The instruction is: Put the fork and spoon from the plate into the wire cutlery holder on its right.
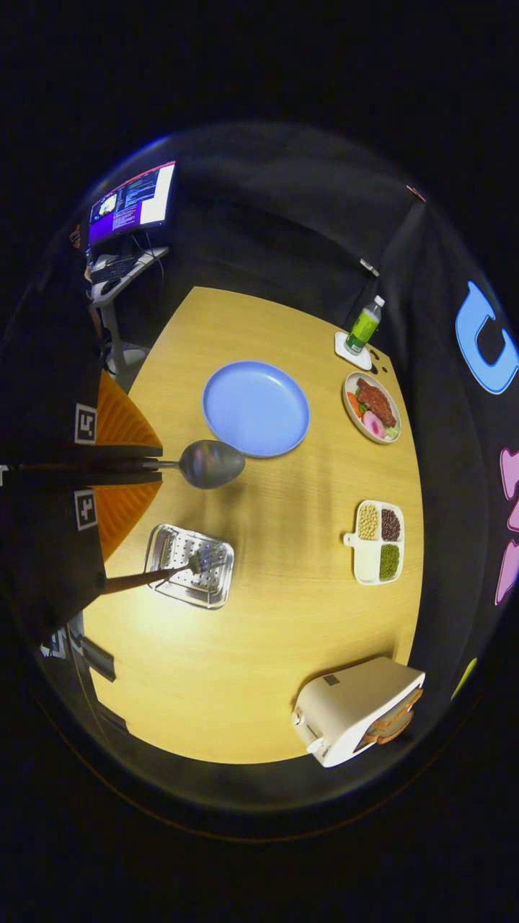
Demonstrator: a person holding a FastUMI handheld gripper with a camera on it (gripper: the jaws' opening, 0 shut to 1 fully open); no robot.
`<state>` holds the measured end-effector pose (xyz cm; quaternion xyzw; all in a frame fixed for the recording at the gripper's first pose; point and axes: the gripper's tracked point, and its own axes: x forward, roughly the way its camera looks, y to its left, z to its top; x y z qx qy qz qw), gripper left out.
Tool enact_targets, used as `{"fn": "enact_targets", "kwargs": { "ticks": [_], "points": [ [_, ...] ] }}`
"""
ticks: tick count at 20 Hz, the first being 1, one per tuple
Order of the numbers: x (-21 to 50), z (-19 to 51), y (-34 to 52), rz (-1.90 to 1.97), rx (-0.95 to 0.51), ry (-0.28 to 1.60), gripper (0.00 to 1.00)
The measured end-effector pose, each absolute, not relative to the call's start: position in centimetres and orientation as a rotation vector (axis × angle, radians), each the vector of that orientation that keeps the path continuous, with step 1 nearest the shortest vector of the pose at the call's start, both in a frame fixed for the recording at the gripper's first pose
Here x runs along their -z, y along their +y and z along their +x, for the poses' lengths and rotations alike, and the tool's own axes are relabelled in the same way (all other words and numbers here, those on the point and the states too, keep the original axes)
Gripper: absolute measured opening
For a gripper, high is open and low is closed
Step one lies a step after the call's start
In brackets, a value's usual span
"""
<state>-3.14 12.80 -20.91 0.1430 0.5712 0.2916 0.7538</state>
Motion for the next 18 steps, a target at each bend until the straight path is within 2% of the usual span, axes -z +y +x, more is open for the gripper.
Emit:
{"fn": "enact_targets", "kwargs": {
  "ticks": [7,18],
  "points": [
    [25.4,-4.4,8.1,0.175,-0.607,1.459,0.08],
    [31.3,0.8,8.9,0.139,-0.436,1.652,0.08]
  ]
}}
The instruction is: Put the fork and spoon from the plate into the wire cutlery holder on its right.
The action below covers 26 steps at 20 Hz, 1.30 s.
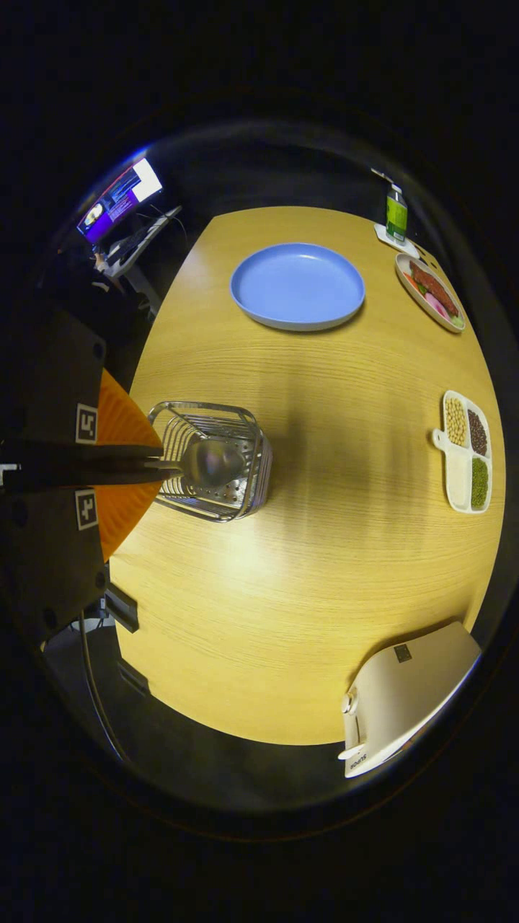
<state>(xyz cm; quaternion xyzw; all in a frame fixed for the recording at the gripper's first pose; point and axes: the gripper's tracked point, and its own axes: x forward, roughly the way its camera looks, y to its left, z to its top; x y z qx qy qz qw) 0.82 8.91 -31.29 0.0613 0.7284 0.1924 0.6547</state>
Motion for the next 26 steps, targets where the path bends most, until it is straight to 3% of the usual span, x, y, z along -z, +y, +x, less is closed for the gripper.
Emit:
{"fn": "enact_targets", "kwargs": {
  "ticks": [4,6,7,9,10,12,13,16,18,23,26],
  "points": [
    [32.0,1.0,9.5,0.165,-0.428,1.648,0.11],
    [31.7,1.2,9.5,0.167,-0.439,1.613,0.18],
    [31.5,1.7,9.6,0.179,-0.443,1.572,0.3],
    [30.2,2.7,9.8,0.21,-0.449,1.472,0.34],
    [29.4,3.3,9.6,0.211,-0.453,1.409,0.34],
    [27.4,4.8,9.1,0.205,-0.444,1.256,0.54],
    [26.5,5.4,8.9,0.212,-0.438,1.17,0.7],
    [22.0,6.8,7.7,0.25,-0.396,0.907,0.76],
    [18.3,6.9,6.3,0.254,-0.359,0.739,0.86],
    [8.8,4.4,3.7,0.188,-0.284,0.332,0.97],
    [2.3,1.9,2.4,0.145,-0.247,0.093,0.98]
  ]
}}
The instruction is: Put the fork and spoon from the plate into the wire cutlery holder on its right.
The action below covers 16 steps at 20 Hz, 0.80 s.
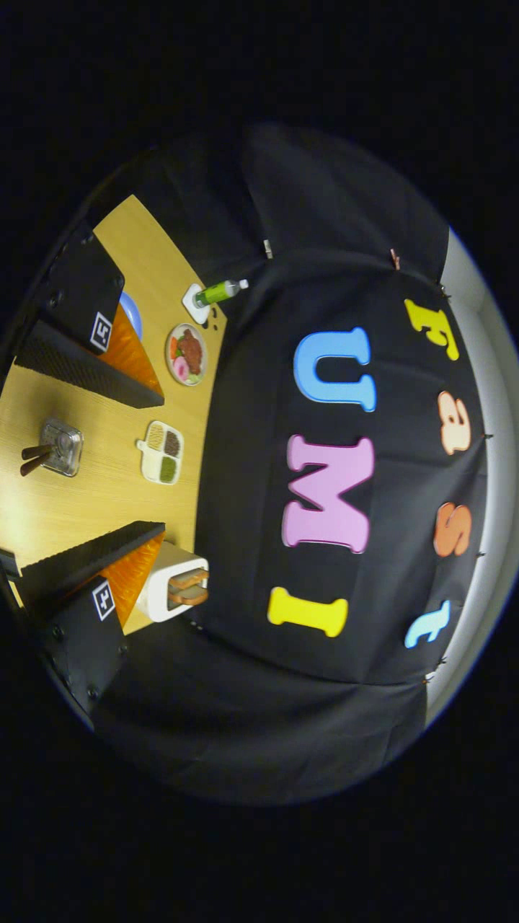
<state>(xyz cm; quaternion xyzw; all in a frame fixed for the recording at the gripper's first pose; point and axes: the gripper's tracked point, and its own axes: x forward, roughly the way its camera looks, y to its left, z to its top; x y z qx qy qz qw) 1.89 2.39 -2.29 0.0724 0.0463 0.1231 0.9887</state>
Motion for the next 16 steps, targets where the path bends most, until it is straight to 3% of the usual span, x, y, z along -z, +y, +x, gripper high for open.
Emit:
{"fn": "enact_targets", "kwargs": {
  "ticks": [5,16],
  "points": [
    [-4.6,-2.4,1.3,0.145,-0.215,-0.14,0.98],
    [-6.4,-4.6,-5.7,0.213,-0.143,-0.199,0.98]
  ]
}}
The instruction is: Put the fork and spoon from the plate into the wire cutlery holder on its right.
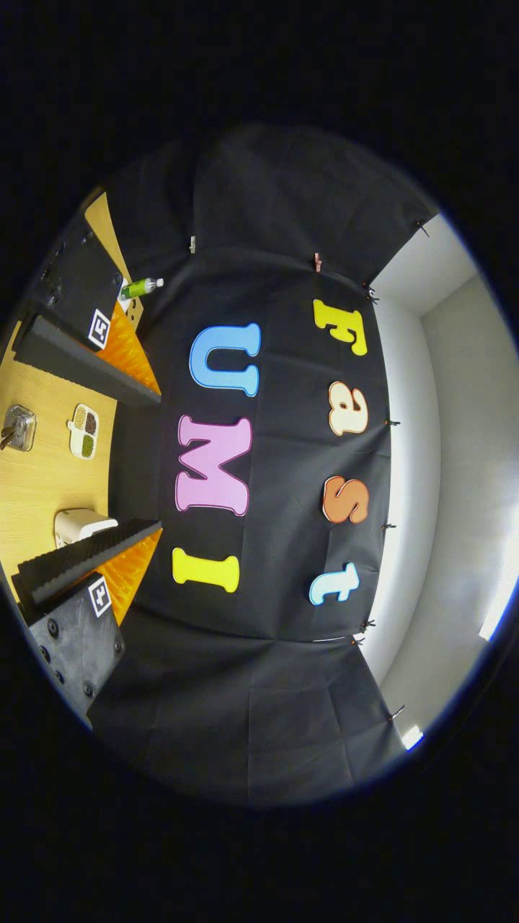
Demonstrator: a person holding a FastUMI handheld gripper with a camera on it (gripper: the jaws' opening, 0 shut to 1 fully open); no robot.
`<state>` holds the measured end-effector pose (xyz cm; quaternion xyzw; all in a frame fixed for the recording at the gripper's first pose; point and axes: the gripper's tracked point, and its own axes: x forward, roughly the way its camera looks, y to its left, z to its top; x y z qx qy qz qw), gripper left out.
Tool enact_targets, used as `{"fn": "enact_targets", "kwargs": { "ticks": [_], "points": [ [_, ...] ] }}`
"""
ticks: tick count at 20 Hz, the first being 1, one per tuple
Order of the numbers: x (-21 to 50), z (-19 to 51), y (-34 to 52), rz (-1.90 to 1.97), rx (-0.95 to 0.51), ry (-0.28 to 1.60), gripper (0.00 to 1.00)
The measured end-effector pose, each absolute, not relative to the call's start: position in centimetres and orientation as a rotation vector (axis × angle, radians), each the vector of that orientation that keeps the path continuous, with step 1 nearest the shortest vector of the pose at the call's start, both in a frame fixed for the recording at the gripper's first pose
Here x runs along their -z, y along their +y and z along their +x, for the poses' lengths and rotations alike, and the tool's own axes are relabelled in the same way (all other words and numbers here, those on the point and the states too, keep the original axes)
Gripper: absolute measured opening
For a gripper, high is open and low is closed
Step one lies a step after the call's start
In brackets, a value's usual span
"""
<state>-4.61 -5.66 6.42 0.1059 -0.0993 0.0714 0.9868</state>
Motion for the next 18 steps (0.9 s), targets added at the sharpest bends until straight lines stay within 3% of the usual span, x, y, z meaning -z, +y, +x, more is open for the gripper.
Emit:
{"fn": "enact_targets", "kwargs": {
  "ticks": [18],
  "points": [
    [-4.8,-4.2,-8.4,0.261,-0.231,-0.17,0.98]
  ]
}}
